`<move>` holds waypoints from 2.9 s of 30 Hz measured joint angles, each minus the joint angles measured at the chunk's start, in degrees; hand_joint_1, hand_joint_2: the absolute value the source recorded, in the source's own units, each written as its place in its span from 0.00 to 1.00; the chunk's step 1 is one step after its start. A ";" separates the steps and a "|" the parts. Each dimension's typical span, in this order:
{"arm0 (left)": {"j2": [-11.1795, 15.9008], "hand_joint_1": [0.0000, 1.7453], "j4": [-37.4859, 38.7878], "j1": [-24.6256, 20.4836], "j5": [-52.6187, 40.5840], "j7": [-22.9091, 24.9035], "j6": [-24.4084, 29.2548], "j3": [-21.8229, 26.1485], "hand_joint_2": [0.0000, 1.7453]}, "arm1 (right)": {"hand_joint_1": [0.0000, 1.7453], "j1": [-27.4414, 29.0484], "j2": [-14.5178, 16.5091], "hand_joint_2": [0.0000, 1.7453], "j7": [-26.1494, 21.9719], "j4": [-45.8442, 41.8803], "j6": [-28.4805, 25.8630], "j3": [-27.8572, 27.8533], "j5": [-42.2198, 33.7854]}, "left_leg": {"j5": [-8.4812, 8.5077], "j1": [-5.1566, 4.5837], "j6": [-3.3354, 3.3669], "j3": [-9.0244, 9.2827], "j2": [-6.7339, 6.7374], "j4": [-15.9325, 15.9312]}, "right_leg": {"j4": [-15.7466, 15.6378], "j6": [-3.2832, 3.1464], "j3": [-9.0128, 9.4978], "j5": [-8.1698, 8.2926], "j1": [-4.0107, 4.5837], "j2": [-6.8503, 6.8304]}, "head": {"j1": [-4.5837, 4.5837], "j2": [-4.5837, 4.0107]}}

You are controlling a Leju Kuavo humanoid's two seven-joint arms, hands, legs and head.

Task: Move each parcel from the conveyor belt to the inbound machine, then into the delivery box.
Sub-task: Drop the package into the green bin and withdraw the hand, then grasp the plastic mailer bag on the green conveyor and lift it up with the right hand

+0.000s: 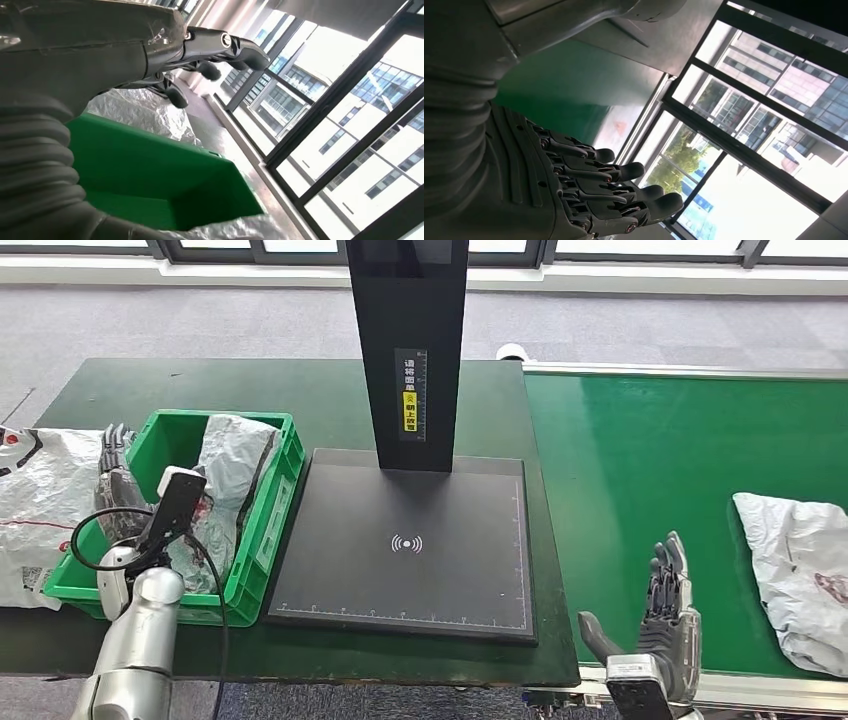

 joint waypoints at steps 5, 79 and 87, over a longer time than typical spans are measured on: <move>-1.31 0.00 -5.11 3.05 -0.84 0.64 0.32 -0.15 0.00 | 0.00 -0.09 0.02 1.00 0.27 0.00 -0.56 0.00 -0.22 | -0.01 0.00 0.00 -0.01 0.00 0.00 | 0.00 0.00 -0.03 -0.01 0.01 0.01 | 0.00 0.00; -12.59 0.00 -16.46 22.19 45.28 -18.00 -30.67 -12.83 0.00 | 1.00 -33.81 -31.38 1.00 24.85 75.76 -14.69 -21.25 42.06 | -0.01 -0.32 0.44 -0.23 -0.01 0.03 | -0.14 0.46 -0.11 0.15 -0.31 -0.07 | 0.02 0.00; -12.59 0.00 -17.67 23.32 45.45 -17.90 -29.92 -12.83 0.00 | 1.00 -33.89 -30.25 1.00 26.13 74.62 -15.74 -20.73 40.58 | -0.01 -0.32 0.44 -0.21 -0.02 0.03 | -0.14 0.46 -0.08 0.15 -0.31 -0.10 | 0.02 0.00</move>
